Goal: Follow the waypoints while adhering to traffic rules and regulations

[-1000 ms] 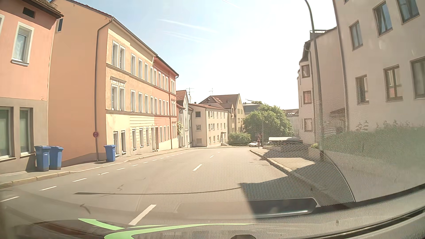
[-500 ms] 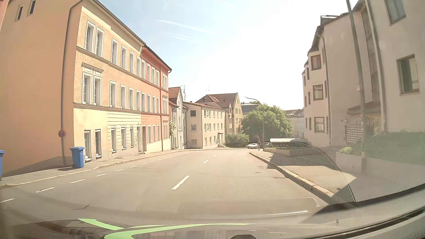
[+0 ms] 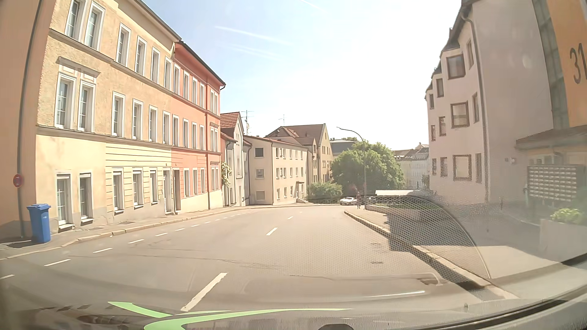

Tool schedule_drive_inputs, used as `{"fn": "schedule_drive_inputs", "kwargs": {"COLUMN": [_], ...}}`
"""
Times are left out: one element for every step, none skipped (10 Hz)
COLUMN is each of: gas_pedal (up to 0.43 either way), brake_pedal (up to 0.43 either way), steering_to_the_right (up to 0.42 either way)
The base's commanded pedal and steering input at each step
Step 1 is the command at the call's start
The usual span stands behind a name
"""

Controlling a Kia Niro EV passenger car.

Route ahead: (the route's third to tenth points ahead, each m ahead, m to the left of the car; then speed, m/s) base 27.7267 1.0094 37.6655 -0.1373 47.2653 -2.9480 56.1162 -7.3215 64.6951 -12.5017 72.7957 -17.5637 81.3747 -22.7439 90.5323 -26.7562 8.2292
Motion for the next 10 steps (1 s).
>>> {"fn": "schedule_drive_inputs", "kwargs": {"gas_pedal": [0.000,0.000,0.000,0.000,0.000,0.000,0.000,0.000,0.000,0.000], "brake_pedal": [0.000,0.000,0.000,0.000,0.000,0.000,0.000,0.000,0.000,0.000], "steering_to_the_right": [0.010,0.009,0.008,0.005,0.003,0.003,0.003,0.003,0.004,0.003]}}
